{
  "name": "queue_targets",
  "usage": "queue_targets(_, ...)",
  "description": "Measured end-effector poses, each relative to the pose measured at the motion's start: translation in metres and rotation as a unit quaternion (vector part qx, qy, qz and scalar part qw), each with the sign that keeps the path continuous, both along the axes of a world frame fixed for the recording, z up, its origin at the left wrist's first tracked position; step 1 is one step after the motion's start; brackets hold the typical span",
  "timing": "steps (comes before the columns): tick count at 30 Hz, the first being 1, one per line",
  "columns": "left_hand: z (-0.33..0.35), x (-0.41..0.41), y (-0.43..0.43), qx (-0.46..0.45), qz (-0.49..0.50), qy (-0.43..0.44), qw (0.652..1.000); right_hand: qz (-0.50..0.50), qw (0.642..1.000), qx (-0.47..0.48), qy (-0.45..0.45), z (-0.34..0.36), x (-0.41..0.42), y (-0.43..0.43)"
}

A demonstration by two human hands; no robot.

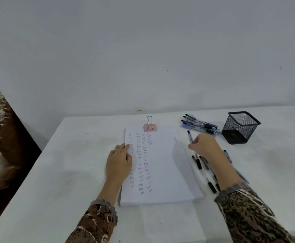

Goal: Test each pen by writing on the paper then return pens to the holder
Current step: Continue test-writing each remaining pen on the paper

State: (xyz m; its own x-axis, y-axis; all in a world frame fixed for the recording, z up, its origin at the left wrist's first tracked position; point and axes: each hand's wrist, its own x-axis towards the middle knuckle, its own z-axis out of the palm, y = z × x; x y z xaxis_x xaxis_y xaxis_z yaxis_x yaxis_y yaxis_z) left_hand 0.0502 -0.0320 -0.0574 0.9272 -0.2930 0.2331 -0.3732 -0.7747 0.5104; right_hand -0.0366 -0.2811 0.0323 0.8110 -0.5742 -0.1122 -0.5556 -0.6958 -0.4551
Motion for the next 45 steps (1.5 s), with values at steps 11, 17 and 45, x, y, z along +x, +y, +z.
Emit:
queue_targets(11, 0.000, 0.000, 0.000, -0.008, 0.005, -0.004, 1.000, 0.014, 0.990, -0.095, 0.099, 0.004, -0.015, -0.025)
queue_targets(17, 0.001, 0.000, -0.001, -0.007, 0.010, -0.005, 1.000, 0.054, 0.982, -0.174, 0.057, 0.004, 0.050, -0.058)
queue_targets(45, 0.003, -0.003, -0.002, -0.020, 0.018, -0.006, 1.000, 0.163, 0.949, -0.266, 0.038, -0.027, 0.067, -0.076)
